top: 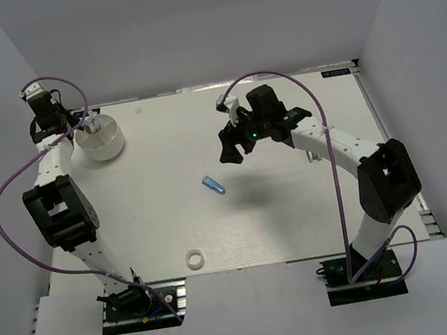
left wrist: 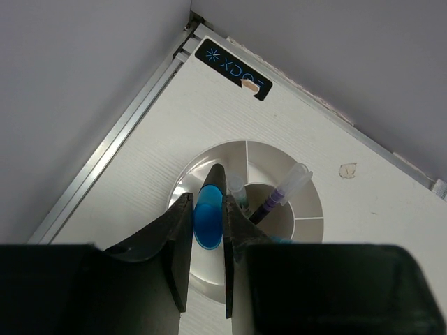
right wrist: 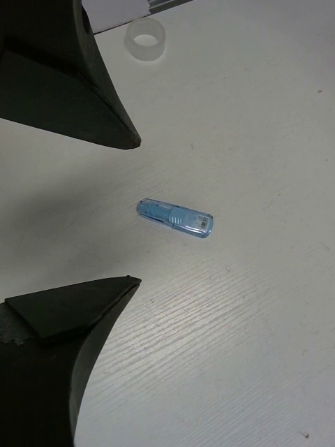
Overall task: Sort the stationery into containers
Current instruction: Place the pen in the storage box, then pick up the pen from the center of the board.
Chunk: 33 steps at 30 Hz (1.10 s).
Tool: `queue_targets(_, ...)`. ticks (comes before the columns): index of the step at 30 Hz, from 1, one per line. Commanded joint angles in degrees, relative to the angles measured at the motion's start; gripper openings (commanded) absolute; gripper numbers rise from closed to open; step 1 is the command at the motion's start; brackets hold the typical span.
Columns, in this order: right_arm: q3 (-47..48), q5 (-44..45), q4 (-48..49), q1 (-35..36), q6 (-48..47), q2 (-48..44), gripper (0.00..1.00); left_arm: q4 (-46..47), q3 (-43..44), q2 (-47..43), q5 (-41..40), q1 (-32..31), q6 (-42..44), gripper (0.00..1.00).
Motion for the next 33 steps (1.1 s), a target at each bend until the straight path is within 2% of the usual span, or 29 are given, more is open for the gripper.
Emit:
queue_targets(1,0.18,-0.74,0.54,-0.10,0.62,0.24,0.79,0.08,1.86,-0.73,-0.28,0.30,0.38,0.09)
queue_targets(2,0.27,-0.56,0.54,-0.36,0.80,0.24,0.79,-0.18,1.86,-0.91,-0.46,0.30,0.38,0.22)
queue_targets(5,0.53,0.23,0.63,-0.36,1.67,0.15,0.80,-0.97,1.95,-1.35,-0.99,0.30,0.12,0.38)
queue_targets(8,0.62,1.37,1.15,-0.62,2.99,-0.29,0.80,-0.45,1.07,-3.28,0.68,0.82,-0.32,0.42)
queue_targets(12,0.97,2.69,1.16,-1.41,4.23,-0.73,0.80,-2.37,1.33,-5.56,1.82,0.82,-1.72,0.53)
queue_targets(16,0.97,5.49,0.28,-2.56,4.93,-1.51,0.79,-2.74,-1.12,-11.08,4.02,0.82,-2.17,0.54)
queue_targets(19,-0.08,9.36,0.54,-3.96,4.32,-2.31,0.78,-0.02,-5.34,-16.96,8.92,0.82,-1.81,0.53)
queue_targets(24,2.02,11.31,-1.39,-7.83,-3.74,0.32,0.77,0.26,-8.42,-23.92,16.66,0.82,1.96,0.55)
queue_targets(25,3.59,11.65,-2.00,-8.35,-5.51,1.98,0.77,0.25,-9.47,-25.07,18.07,0.82,2.75,0.58)
queue_targets(28,10.18,11.04,-7.79,-10.55,-13.77,7.42,0.81,-0.97,-10.27,-27.80,26.58,0.21,7.39,0.66)
queue_targets(33,22.04,10.34,-15.62,-15.03,-24.15,17.45,0.84,-4.40,-10.35,-27.45,43.79,-0.41,10.41,0.69)
